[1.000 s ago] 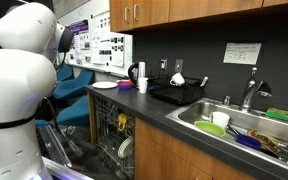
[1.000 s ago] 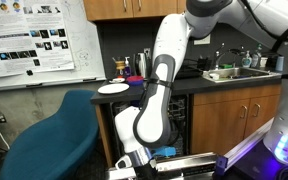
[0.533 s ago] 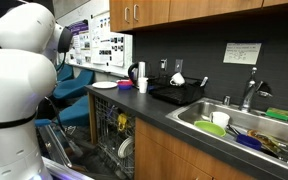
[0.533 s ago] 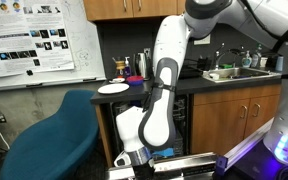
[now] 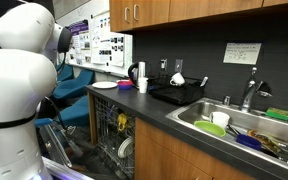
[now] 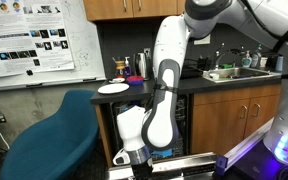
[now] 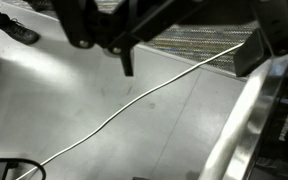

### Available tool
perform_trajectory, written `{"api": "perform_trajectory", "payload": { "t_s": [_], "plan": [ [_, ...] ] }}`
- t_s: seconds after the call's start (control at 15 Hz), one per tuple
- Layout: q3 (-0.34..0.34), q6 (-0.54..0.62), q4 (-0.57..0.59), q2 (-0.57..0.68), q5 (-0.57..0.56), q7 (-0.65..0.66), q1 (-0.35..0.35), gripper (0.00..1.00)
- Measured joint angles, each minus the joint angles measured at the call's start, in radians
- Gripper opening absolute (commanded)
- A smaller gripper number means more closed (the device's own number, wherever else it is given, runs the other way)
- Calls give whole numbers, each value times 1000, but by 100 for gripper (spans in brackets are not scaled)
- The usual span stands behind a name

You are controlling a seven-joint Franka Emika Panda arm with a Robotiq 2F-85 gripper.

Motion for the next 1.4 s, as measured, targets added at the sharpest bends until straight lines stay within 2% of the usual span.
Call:
{"api": "perform_trajectory", "payload": {
  "t_s": [0.4, 1.0, 1.4],
  "plan": [
    [-64, 58, -2, -7, -91, 69, 58, 100],
    [-228, 114, -1, -30, -201, 205, 268, 100],
    [-351, 130, -37, -108, -242, 296, 378, 100]
  ]
}}
